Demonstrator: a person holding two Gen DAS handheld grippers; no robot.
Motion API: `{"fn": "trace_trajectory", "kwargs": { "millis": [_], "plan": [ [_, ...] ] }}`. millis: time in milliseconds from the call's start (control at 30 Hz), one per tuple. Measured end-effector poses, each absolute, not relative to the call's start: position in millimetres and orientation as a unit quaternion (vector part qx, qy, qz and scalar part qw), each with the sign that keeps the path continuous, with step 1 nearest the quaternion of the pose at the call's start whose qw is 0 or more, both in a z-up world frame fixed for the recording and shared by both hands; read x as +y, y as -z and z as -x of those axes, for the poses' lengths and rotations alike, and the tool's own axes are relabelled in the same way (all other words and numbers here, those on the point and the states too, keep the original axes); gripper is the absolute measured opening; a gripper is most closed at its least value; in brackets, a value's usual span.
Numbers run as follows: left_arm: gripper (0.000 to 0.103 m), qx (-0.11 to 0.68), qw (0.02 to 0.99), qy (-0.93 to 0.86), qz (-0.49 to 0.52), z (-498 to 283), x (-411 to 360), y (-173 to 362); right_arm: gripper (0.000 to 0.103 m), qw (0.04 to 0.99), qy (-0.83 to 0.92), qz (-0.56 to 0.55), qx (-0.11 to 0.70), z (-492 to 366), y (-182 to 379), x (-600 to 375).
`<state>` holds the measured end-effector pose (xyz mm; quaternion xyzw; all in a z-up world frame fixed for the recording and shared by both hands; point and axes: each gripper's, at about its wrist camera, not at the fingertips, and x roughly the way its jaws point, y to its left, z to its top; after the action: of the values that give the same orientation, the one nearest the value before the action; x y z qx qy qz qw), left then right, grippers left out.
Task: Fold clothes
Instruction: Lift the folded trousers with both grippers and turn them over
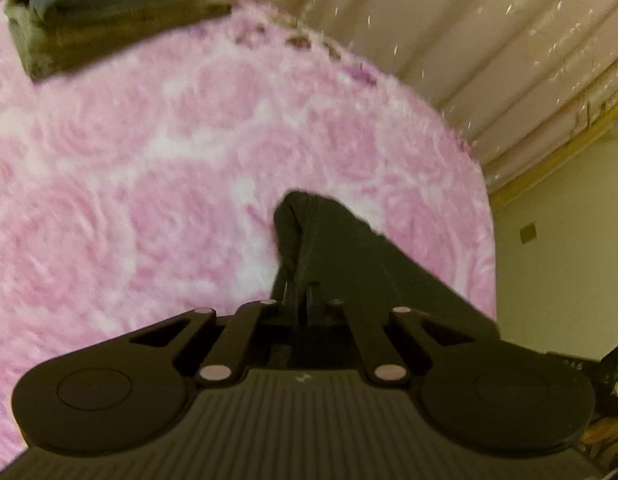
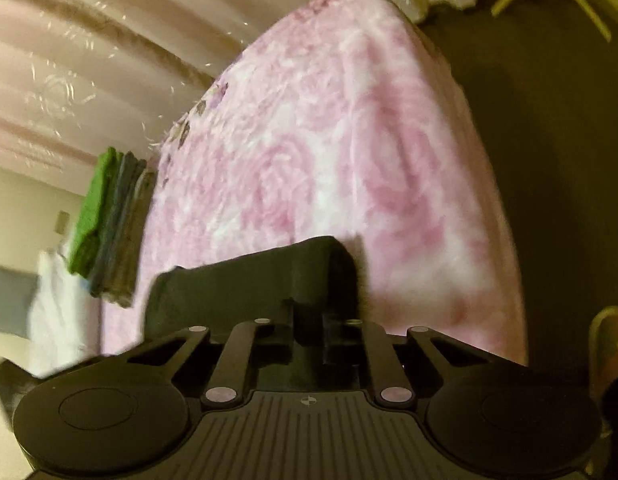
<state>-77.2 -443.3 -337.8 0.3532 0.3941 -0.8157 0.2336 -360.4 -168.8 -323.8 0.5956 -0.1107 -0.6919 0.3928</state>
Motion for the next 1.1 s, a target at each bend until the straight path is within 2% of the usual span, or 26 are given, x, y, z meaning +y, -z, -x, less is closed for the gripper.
{"fn": "trace_trajectory", "kwargs": {
  "millis": [133,167,200,233,267,300,433,467,500,533,600,633,733,867,1033,1067,1100],
  "plan": [
    [0.005,0.393,0.229,0.813,-0.363,81,-443,345,0.011,0.391,0.688,-0.603,-0.099,363,325,-173],
    [0.008,0.392,0.227,0.812,-0.368,85,-444,343,0.014,0.388,0.686,-0.607,-0.102,366,324,-173],
    [0.022,0.393,0.232,0.81,-0.369,89,-448,341,0.031,0.381,0.688,-0.607,-0.111,370,321,-172],
    [0.031,0.401,0.236,0.807,-0.364,92,-453,340,0.043,0.374,0.69,-0.607,-0.121,373,319,-171],
    [0.043,0.414,0.238,0.804,-0.354,94,-460,340,0.046,0.369,0.691,-0.608,-0.128,377,318,-170],
    [0.045,0.428,0.239,0.798,-0.349,99,-467,341,0.046,0.367,0.688,-0.612,-0.133,378,320,-172],
    [0.045,0.469,0.241,0.775,-0.349,128,-494,354,0.046,0.359,0.674,-0.628,-0.149,386,328,-179],
    [0.041,0.481,0.238,0.766,-0.354,136,-499,359,0.046,0.357,0.671,-0.631,-0.153,388,331,-181],
    [0.028,0.492,0.234,0.757,-0.36,142,-503,365,0.046,0.355,0.667,-0.635,-0.157,390,333,-183],
    [0.025,0.497,0.233,0.753,-0.364,146,-505,368,0.045,0.353,0.664,-0.639,-0.161,392,335,-184],
    [0.015,0.493,0.235,0.754,-0.366,151,-504,368,0.027,0.35,0.659,-0.644,-0.166,395,338,-187],
    [0.014,0.487,0.24,0.759,-0.36,149,-502,364,0.019,0.351,0.664,-0.641,-0.16,395,337,-187],
    [0.013,0.477,0.259,0.772,-0.33,135,-495,354,0.015,0.344,0.678,-0.63,-0.157,390,335,-183],
    [0.014,0.498,0.276,0.766,-0.297,122,-492,366,0.015,0.326,0.691,-0.623,-0.165,382,338,-183],
    [0.015,0.561,0.29,0.725,-0.274,123,-499,390,0.015,0.309,0.691,-0.629,-0.18,383,344,-183],
    [0.017,0.559,0.287,0.728,-0.274,121,-498,386,0.017,0.311,0.685,-0.633,-0.183,385,344,-182],
    [0.019,0.551,0.285,0.734,-0.276,118,-497,381,0.024,0.312,0.681,-0.636,-0.185,388,343,-180]
  ]
}}
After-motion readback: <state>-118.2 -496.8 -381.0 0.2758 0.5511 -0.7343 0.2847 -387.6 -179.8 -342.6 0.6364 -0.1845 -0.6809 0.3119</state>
